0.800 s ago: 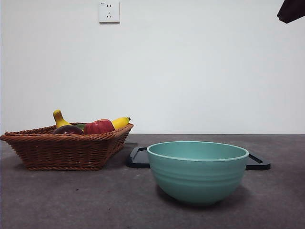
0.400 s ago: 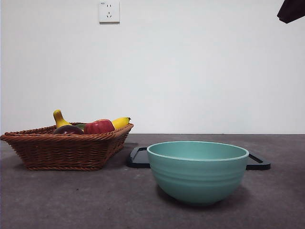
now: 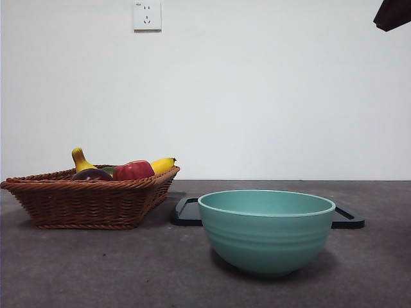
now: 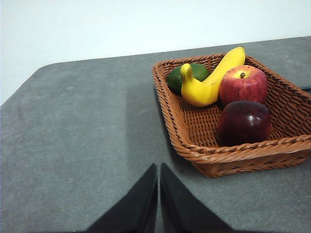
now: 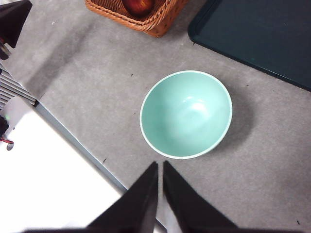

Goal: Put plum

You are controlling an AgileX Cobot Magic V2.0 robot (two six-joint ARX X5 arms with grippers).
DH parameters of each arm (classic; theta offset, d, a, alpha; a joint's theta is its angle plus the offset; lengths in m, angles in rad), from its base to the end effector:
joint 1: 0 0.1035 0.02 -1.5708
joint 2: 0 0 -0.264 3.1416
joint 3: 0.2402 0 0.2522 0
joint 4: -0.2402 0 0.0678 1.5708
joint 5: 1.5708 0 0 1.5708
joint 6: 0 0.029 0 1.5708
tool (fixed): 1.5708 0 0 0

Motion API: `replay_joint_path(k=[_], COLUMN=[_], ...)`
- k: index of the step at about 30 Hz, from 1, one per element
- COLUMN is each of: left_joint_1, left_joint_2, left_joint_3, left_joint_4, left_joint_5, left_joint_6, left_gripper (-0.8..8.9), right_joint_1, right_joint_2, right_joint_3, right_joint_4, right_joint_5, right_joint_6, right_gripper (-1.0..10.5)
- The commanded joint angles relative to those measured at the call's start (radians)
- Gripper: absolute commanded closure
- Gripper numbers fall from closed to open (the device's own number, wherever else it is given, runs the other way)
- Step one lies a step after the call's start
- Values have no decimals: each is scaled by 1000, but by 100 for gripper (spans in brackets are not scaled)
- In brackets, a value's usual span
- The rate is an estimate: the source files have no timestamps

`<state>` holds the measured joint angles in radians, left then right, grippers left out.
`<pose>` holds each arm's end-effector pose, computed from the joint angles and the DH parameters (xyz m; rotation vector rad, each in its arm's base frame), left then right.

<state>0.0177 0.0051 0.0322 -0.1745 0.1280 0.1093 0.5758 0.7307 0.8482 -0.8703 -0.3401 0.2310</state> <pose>0.0948 -0.0020 0.1573 0.0983 0.1409 -0.1180 0.1030 0.0784 0.3029 0.1127 0.8687 0.7763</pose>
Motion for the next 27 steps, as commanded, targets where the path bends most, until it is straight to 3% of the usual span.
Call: replay_joint_path(k=[1,7,11,20,27], left_joint_1=[3,3,3,3,3], left_joint_2=[-2,-2,-2,-2,-2], left_joint_3=[-21,-21,-21,-21,-21], left_joint_4=[-8,-8,-8,-8,-9], left_joint_5=[-2,-2,-2,-2,-2], left_joint_6=[-10,-10,-10,-10,-10], left_gripper=[806,806,806,806,806], right_joint_1=[9,9,-43,-364,-550], right_joint_2=[6,3,-30,-213,-389], right_joint_3=[18,18,16,-91,-311], right_joint_4=[11,12,46,278,514], right_joint_5=[0,1,45,97,163], right_joint_6=[-11,-20,-130,-235,-266], right_gripper=[941,942,942,941,942])
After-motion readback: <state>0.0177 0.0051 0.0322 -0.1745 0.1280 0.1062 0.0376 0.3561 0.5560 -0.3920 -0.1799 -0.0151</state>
